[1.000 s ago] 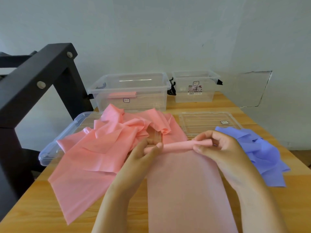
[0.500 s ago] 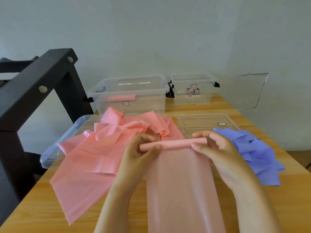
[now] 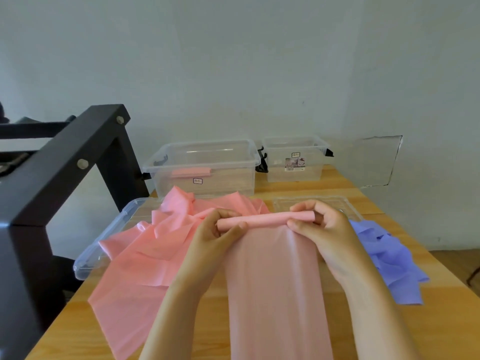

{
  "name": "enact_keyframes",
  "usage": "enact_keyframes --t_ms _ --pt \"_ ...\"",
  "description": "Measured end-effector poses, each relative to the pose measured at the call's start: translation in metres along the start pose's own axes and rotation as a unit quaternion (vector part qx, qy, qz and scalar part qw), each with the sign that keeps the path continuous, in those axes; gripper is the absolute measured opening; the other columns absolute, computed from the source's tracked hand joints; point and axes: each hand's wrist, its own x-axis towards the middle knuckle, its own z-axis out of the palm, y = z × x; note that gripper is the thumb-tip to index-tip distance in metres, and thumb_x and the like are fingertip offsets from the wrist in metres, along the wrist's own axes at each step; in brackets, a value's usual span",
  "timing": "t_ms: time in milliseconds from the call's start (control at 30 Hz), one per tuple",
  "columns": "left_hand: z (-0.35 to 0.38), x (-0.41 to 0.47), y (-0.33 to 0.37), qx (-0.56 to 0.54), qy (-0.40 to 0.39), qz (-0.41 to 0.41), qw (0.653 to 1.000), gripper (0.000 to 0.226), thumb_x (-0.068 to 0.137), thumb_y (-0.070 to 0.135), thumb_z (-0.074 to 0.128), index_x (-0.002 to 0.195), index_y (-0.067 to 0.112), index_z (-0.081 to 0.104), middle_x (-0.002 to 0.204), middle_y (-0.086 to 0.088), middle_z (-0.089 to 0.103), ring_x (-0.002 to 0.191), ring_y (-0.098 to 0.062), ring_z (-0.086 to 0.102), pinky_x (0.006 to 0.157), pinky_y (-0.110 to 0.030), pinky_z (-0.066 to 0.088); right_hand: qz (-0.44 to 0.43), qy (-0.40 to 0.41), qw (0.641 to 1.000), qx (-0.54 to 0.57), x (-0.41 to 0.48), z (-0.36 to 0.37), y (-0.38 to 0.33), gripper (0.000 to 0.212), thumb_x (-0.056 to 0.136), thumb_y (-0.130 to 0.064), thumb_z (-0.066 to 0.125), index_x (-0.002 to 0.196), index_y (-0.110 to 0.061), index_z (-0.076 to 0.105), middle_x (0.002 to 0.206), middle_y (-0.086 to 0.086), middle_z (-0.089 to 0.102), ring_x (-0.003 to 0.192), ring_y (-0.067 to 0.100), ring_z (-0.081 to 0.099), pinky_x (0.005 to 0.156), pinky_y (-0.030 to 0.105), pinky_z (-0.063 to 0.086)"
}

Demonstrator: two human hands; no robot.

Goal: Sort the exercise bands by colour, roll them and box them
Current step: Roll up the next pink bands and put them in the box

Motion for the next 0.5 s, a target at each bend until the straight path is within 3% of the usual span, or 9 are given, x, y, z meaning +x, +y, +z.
enact_keyframes --t_ms 133,200,333,500 --pt "0.001 0.022 0.04 0.033 0.017 0.04 0.999 0.007 0.09 0.016 0.068 0.094 0.016 0.064 0.083 -0.004 0.065 0.074 -0.012 0.06 0.062 -0.025 0.049 -0.035 0.023 0.999 -0.017 0.022 0.007 -0.034 0.02 0.083 -0.003 0.071 0.085 -0.022 0.066 0.075 -0.012 0.07 0.064 -0.001 0.06 0.055 0.013 0.042" --pt "-0.001 0.035 0.064 0.05 0.027 0.059 0.997 0.008 0.089 0.015 0.068 0.095 0.012 0.064 0.08 0.0 0.065 0.07 -0.011 0.059 0.058 -0.019 0.048 -0.05 0.021 0.998 -0.041 0.034 0.007 -0.055 0.016 0.084 -0.007 0.07 0.087 -0.023 0.067 0.077 -0.012 0.07 0.065 0.0 0.061 0.058 0.017 0.044" --pt "-0.006 0.062 0.112 0.084 0.011 0.08 0.993 0.013 0.089 0.018 0.068 0.097 0.008 0.063 0.081 -0.005 0.064 0.069 -0.016 0.058 0.054 -0.021 0.045 -0.063 0.01 0.993 -0.096 0.062 0.007 -0.1 0.011 0.083 -0.01 0.073 0.083 -0.021 0.07 0.074 -0.008 0.069 0.07 0.008 0.062 0.065 0.024 0.045" --pt "-0.005 0.096 0.185 0.147 -0.002 0.148 0.978 0.007 0.092 0.014 0.066 0.097 0.01 0.064 0.073 0.002 0.059 0.048 0.003 0.049 0.042 -0.011 0.035 -0.098 0.022 0.986 -0.131 0.097 0.006 -0.163 0.009 0.082 -0.017 0.076 0.08 -0.018 0.067 0.075 -0.002 0.066 0.069 0.014 0.06 0.061 0.026 0.042"
